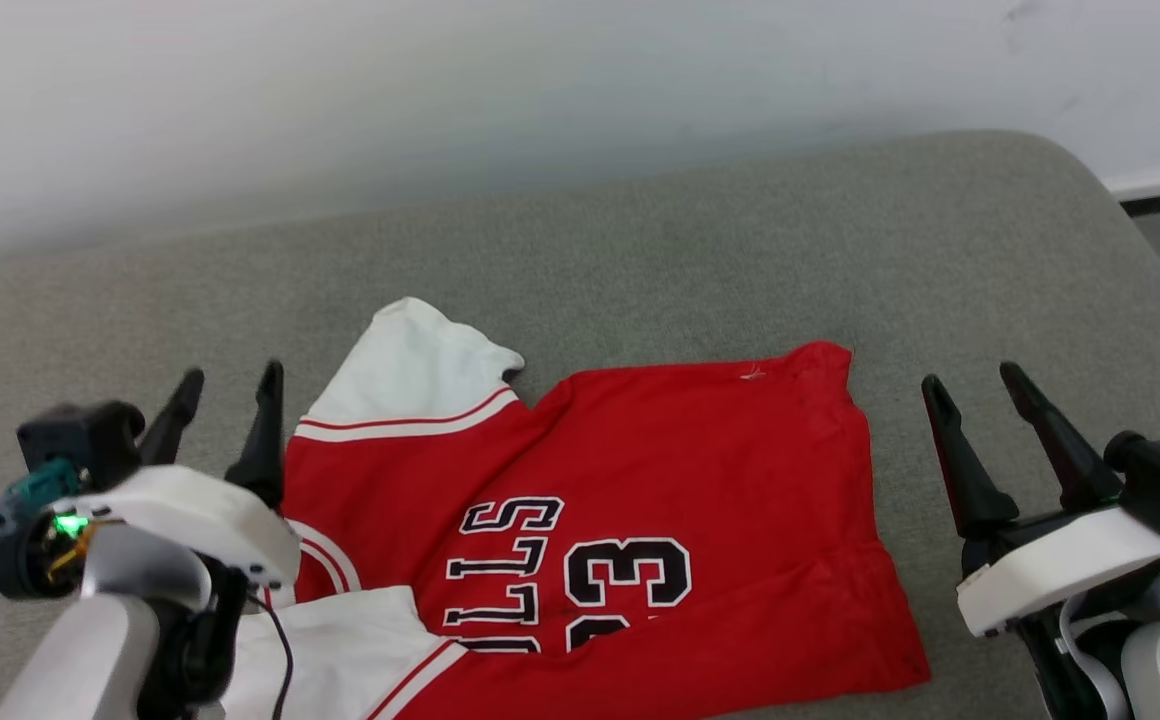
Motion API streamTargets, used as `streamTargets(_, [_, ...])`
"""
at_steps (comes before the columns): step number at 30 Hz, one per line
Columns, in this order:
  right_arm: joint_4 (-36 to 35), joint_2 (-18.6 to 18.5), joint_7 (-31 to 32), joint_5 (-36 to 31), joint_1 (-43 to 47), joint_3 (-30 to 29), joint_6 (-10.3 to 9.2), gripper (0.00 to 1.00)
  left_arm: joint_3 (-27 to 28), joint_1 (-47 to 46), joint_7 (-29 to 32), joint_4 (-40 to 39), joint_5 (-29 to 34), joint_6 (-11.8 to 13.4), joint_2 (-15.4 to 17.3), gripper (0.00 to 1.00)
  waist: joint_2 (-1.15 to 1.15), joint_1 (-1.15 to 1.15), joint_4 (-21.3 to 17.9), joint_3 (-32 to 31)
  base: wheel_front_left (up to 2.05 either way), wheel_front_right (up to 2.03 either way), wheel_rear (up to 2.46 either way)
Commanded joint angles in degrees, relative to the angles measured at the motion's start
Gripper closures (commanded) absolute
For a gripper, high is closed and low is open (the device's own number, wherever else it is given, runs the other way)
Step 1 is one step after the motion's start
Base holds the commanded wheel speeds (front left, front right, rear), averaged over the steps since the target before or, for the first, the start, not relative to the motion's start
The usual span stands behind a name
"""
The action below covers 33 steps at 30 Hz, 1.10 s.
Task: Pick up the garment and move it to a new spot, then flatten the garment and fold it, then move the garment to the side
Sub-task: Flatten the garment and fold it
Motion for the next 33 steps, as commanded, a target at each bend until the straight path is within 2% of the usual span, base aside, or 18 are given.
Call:
streamTargets(1, [-0.97, 0.79, -0.89, -0.44, -1.6, -0.3, 0.0, 0.0, 0.12, -3.27, -0.27, 0.83, 0.71, -0.12, 0.23, 0.0, 0.0, 0.0, -1.93, 3.97, 0.0, 0.0, 0.0])
streamTargets(5, [-2.58, 2.1, -2.02, -1.09, -4.69, -0.53, 0.0, 0.0, -0.01, -11.7, 1.89, 4.21, 0.97, -1.83, 1.15, 0.0, 0.0, 0.0, -4.2, 9.51, 0.0, 0.0, 0.0])
streamTargets(11, [-3.1, 4.0, -3.25, -0.99, -7.95, 0.13, 0.0, 0.0, -1.52, -24.18, 11.57, 11.6, -0.76, -6.33, 4.59, 0.0, 0.0, 0.0, -7.92, 15.72, 0.0, 0.0, 0.0])
streamTargets(20, [0.35, 6.21, -5.89, 0.09, -9.46, 1.86, 0.0, 0.0, -5.76, -36.88, 37.02, 22.48, -5.48, -11.99, 10.72, 0.0, 0.0, 0.0, -12.65, 20.06, 0.0, 0.0, 0.0])
streamTargets(24, [1.94, 6.82, -7.14, 0.9, -9.79, 2.76, -0.01, 0.0, -6.84, -39.66, 45.56, 25.22, -6.93, -12.34, 12.75, 0.0, 0.0, 0.0, -14.14, 21.44, 0.0, 0.0, 0.0])
streamTargets(31, [4.66, 7.38, -8.5, 2.33, -10.4, 3.84, 0.0, 0.0, -8.33, -38.58, 53.5, 30.25, -8.71, -11.11, 13.45, 0.0, 0.0, 0.0, -15.51, 22.53, 0.0, 0.0, 0.0])
streamTargets(32, [4.97, 7.4, -8.42, 2.61, -10.53, 3.86, 0.0, 0.0, -8.62, -37.95, 54.53, 30.86, -8.96, -10.83, 13.17, 0.58, 0.0, 0.0, -15.57, 22.54, 0.0, 0.0, 0.0])
streamTargets(33, [5.2, 7.43, -8.5, 2.89, -10.67, 3.97, 0.0, 0.0, -8.9, -37.3, 55.01, 31.26, -9.12, -10.63, 13.01, 1.0, 0.0, 0.0, -15.61, 22.54, 0.0, 0.0, 0.0])
